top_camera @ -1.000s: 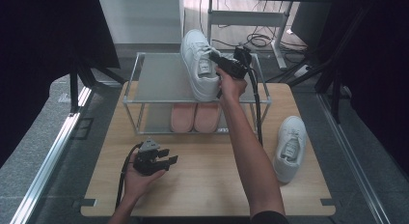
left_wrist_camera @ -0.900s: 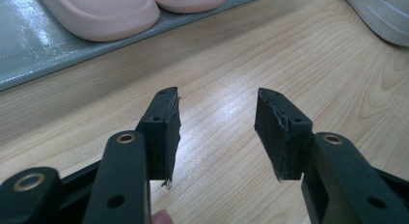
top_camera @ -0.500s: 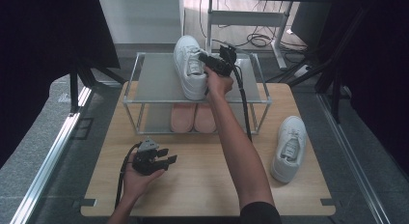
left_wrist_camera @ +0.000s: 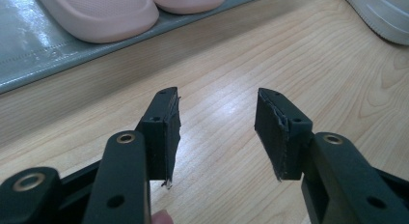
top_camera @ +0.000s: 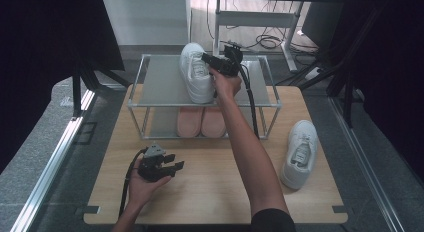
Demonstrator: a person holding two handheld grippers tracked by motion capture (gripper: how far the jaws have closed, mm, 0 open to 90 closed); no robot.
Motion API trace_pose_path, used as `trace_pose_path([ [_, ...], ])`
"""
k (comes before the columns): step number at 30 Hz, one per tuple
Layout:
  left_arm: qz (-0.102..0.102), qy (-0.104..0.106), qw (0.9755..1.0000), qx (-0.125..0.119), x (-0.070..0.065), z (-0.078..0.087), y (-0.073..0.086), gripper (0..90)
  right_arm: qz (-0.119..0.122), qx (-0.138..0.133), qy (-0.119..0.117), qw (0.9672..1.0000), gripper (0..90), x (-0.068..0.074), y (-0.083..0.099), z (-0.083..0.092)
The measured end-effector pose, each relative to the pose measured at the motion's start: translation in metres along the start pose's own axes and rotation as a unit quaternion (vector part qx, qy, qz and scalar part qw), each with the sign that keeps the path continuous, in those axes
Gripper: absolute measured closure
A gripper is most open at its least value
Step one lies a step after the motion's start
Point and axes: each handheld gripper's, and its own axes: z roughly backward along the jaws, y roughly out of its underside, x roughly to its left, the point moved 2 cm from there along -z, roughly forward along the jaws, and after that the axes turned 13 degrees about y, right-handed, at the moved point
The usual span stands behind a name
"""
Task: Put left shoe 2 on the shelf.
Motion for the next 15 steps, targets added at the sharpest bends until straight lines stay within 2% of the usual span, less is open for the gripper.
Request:
trace_pose_path([
  [6, -0.002, 0.000, 1.0000, 0.002, 0.000, -0.001, 0.000, 52.0, 0.004, -0.016, -0.020, 0.9997, 62.4, -0.004, -0.004, 0.022],
  [10, -0.002, -0.001, 1.0000, 0.001, -0.002, 0.001, -0.001, 52.1, 0.001, -0.024, -0.031, 0.9992, 71.7, -0.013, -0.003, 0.038],
  [15, -0.006, -0.003, 1.0000, 0.002, -0.002, 0.001, -0.001, 52.1, 0.017, -0.019, -0.035, 0.9991, 81.8, -0.028, 0.005, 0.055],
])
